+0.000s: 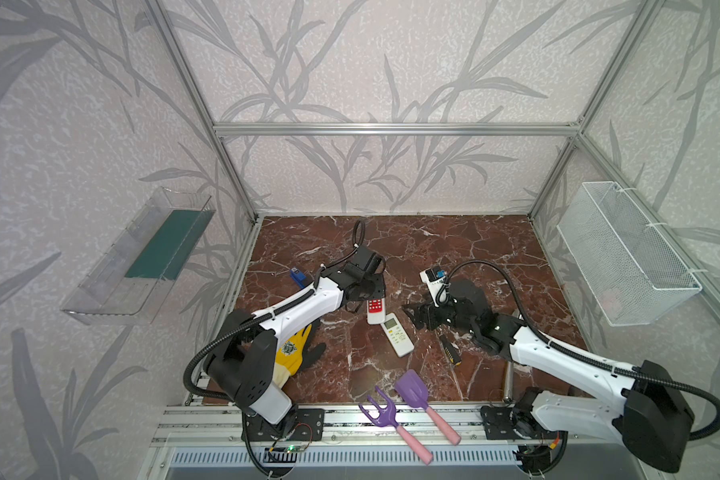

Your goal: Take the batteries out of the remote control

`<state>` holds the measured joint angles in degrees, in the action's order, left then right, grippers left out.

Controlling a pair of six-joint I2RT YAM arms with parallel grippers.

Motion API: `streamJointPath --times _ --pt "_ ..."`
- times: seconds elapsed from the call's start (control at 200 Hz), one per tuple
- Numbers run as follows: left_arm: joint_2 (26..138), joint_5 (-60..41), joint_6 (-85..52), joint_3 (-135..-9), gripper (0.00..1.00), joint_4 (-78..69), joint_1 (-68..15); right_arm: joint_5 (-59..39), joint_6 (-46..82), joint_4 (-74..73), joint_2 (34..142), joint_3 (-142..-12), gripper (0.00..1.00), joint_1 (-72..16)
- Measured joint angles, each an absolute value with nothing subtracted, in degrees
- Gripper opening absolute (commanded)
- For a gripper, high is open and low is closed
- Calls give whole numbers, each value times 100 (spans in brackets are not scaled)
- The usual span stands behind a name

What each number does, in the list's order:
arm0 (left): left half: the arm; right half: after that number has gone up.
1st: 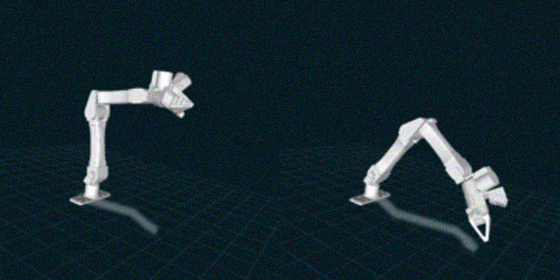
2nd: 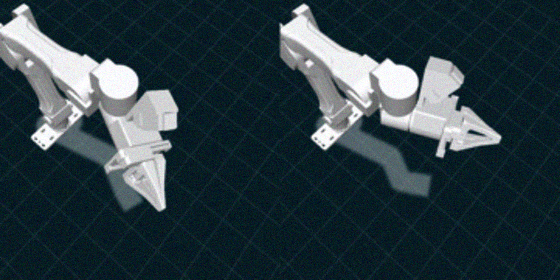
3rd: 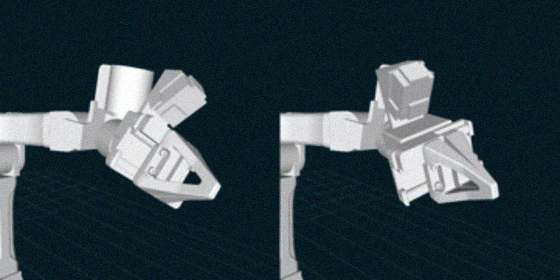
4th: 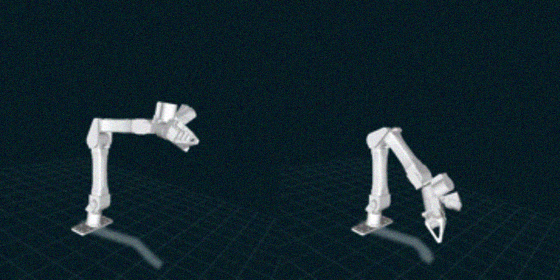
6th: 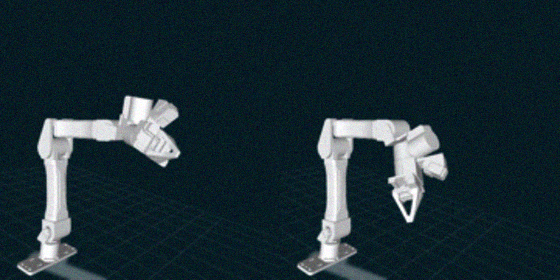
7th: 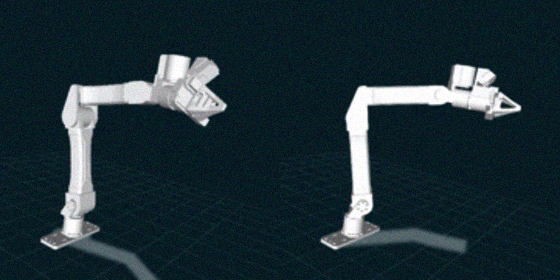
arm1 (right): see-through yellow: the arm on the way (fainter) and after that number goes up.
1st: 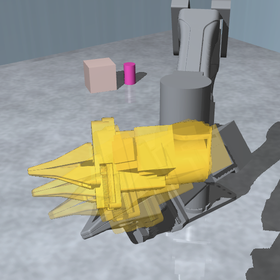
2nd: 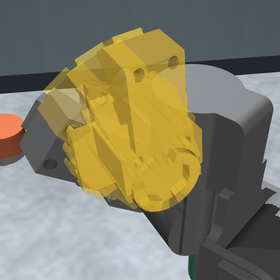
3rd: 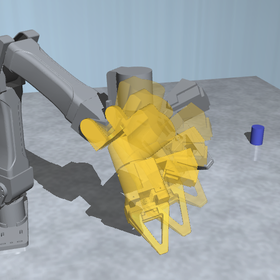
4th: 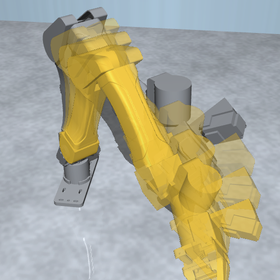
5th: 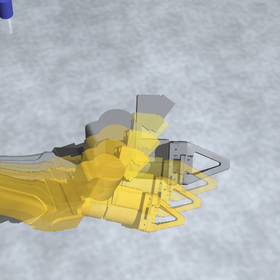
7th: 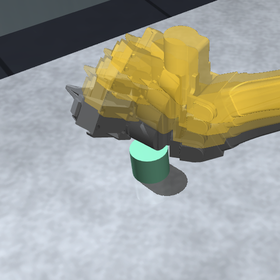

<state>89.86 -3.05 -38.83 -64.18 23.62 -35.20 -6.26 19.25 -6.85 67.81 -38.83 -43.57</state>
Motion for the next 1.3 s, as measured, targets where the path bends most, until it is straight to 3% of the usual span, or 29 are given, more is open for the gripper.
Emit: streamJointPath --times 0.335,0.64,1.165,1.22,1.3 --pt "8379 -617 -4303 -6084 31 1444 -3520 -1022 2421 -1372 7542 -4005 55 -4403" --pt "8320 -674 -4469 -6003 31 1035 -3520 -1240 2657 -1721 8062 -4276 47 -4499" --pt "8125 -543 -4506 -5876 32 814 -3516 -1081 2735 -1833 8383 -4504 16 -4532" --pt "8084 -537 -4501 -5874 38 814 -3514 -1031 2716 -1800 8388 -4532 14 -4539" --pt "8053 -517 -4488 -5867 69 805 -3507 -880 2596 -1732 8388 -4589 11 -4593"
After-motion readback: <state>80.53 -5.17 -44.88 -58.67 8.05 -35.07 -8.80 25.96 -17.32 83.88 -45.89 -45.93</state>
